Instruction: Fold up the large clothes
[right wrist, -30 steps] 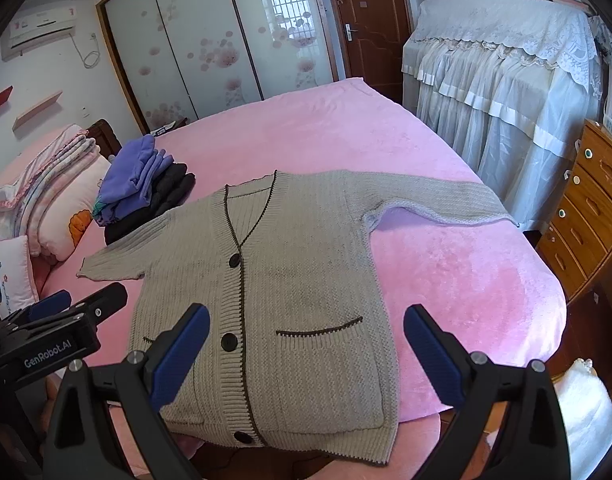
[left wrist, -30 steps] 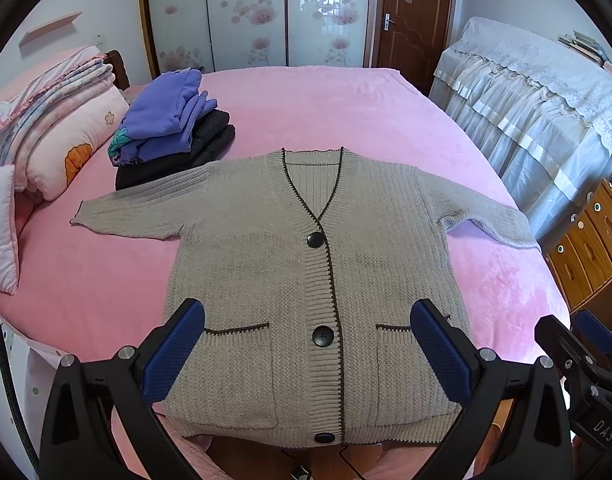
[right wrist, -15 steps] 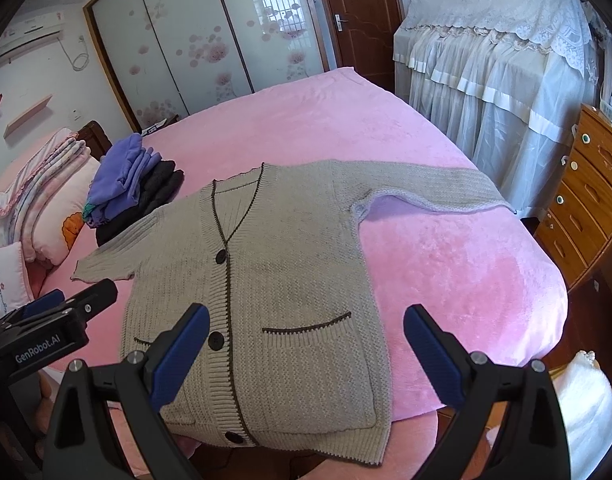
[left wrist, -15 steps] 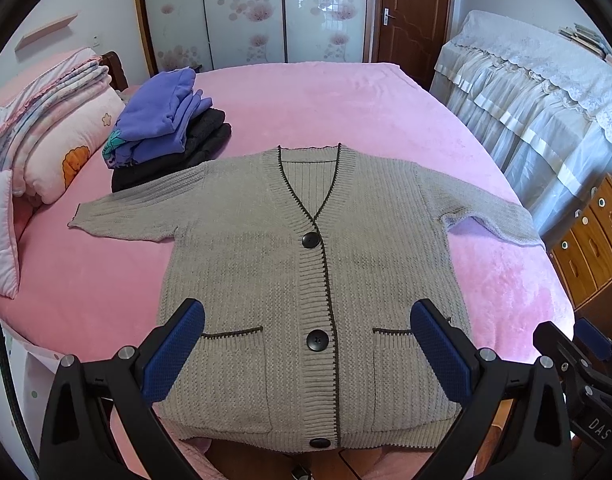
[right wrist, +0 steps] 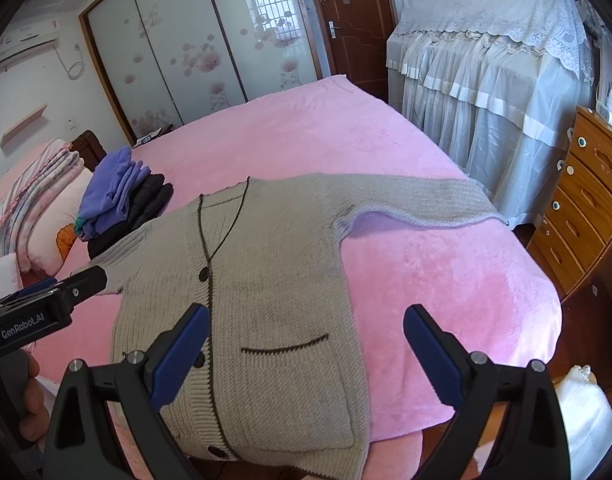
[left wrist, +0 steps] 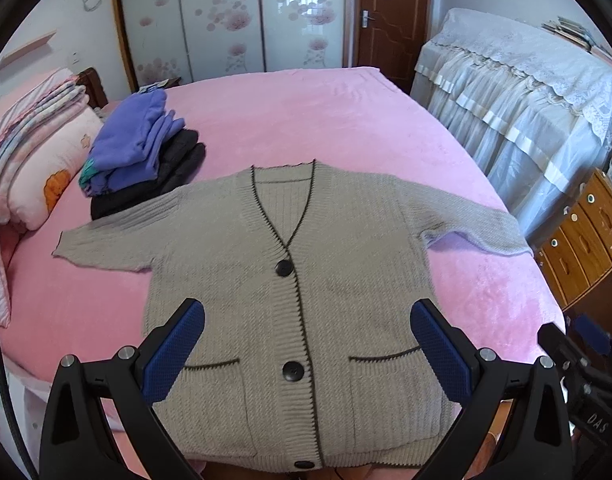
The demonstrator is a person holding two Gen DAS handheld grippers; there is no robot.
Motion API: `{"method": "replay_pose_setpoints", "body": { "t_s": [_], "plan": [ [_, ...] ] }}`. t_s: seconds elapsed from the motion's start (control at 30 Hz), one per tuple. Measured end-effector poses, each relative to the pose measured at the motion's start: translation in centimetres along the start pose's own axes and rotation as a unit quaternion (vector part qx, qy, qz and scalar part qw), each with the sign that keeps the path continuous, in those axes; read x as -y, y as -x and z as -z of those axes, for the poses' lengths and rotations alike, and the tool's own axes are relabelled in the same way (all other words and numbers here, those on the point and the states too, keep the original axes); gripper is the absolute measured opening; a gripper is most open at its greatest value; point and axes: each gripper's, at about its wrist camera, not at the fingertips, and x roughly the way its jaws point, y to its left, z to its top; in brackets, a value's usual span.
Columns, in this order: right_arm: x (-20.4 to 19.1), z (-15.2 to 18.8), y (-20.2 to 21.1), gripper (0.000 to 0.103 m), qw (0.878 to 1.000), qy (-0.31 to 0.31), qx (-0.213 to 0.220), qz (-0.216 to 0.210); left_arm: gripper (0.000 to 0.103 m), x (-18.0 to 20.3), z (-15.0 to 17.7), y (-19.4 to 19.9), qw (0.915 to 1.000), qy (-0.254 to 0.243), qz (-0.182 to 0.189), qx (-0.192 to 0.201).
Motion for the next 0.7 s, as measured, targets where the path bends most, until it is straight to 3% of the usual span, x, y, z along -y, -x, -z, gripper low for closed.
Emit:
{"method": "replay_pose_setpoints", "body": {
  "t_s": [0.27,0.4,0.53,0.7],
  "plan": [
    [4.5,-5.1,1.6,0.098,0.997,-0.006,0.062,0.04,0.102,3.2,-4.6,-0.6,0.9986,-0.034,0.039,0.006],
    [7.8,-8.6,1.9,0.098,0.993,-0.018,0.091,0.07,0.102,5.6,-7.4,-1.0,0.9973,-0.04,0.049,0.038],
    [11.8,-11.5,0.6,0.098,0.989,-0.043,0.095,0.103,0.102,8.4,-10.0,-3.0,0.996,-0.052,0.047,0.056],
    [17.4,-13.2,-3.2,0.098,0.985,-0.091,0.068,0.13,0.102,11.9,-12.1,-8.3,0.9956,-0.05,0.056,0.056]
  ]
}}
